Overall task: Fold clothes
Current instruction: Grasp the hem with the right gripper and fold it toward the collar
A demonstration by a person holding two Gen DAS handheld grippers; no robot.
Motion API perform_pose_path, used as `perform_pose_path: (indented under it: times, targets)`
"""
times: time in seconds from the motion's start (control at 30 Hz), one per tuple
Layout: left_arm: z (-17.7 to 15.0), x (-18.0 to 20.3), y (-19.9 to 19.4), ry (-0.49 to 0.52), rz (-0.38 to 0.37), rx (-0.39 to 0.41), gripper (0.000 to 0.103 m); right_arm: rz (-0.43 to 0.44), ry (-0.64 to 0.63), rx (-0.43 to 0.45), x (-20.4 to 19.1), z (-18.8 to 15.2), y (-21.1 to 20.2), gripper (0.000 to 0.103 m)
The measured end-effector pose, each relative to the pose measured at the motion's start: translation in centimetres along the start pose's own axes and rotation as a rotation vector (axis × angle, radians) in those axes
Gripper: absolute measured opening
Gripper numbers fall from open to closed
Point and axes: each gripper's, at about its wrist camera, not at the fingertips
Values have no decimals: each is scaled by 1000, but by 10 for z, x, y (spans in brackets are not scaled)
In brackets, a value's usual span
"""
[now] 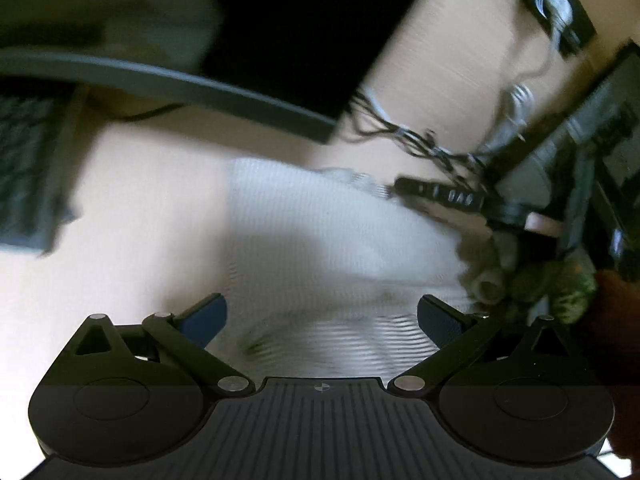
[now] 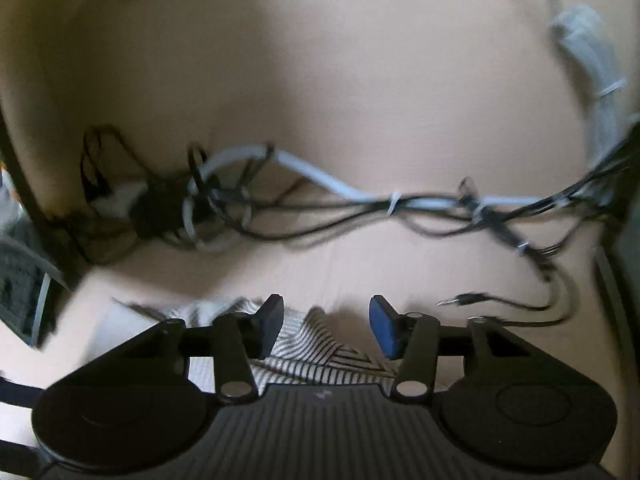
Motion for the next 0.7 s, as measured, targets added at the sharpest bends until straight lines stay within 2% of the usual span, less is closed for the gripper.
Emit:
perform_pose_path:
  times: [0.17, 0.27, 0.33, 0.43, 0.57, 0.7]
  targets:
    - [-12, -29, -25, -117, 51, 31, 103, 33, -69, -24, -6, -9, 13, 7]
    - [-12, -47, -36, -164, 40, 48, 103, 50, -105, 36, -16, -6, -19, 6]
    - [-9, -56, -47, -171, 19, 74, 103, 73, -134, 88, -24, -6, -59, 5]
    - [-3, -63, -65, -149, -11, 119, 103, 93, -164, 117, -43, -26, -122, 5]
    - [8, -69, -86, -115, -66, 163, 103, 117, -202, 50, -84, -90, -171, 5]
    - [18, -57, -91, -29, -102, 169, 103, 91, -193, -45, -113, -152, -179, 5]
Point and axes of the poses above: each gripper's, at about its wrist camera, not at the fingertips, and y roughly the way its jaws point, x to its right, z to its top, and after that the axes turned 4 degrees about z, right-handed
